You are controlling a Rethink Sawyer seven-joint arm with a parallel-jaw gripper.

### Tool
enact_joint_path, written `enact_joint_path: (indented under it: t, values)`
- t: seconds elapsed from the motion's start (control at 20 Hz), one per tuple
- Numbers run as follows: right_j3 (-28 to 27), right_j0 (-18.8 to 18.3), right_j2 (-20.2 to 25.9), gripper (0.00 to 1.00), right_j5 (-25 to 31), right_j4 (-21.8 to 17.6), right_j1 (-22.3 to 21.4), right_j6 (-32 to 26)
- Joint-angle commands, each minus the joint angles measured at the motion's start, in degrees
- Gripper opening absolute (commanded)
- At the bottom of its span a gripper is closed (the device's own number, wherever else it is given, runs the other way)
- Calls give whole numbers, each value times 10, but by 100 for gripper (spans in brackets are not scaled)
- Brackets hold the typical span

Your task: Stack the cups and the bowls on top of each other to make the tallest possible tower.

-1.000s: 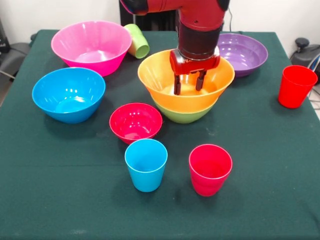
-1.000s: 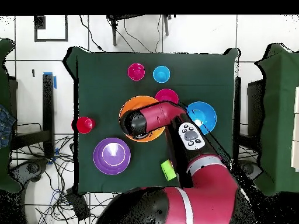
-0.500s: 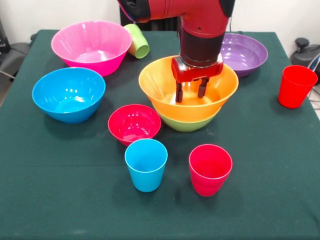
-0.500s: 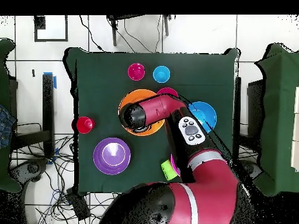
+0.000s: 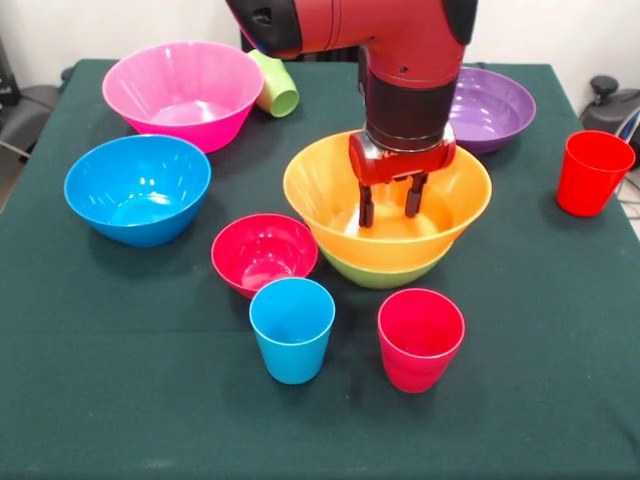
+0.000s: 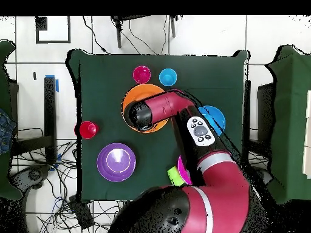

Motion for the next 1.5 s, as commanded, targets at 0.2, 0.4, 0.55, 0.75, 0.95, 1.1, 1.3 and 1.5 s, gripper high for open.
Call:
enact_joint_path:
  t: [0.2,0.4,0.55,0.75,0.95,1.1,1.3,1.5]
  values:
    - [-90,-3,63,100,-88,-82,93,-140]
    - [-96,0,62,100,-70,-79,94,-132]
    - [-93,-1,62,100,-65,-80,94,-132]
    - [-82,2,57,100,-31,-61,80,-122]
    - [-67,1,53,100,49,-24,53,-124]
    - [-62,0,42,100,93,-14,41,-128]
    - [-69,2,32,100,162,12,24,-117]
    - [-81,5,38,100,224,37,4,-113]
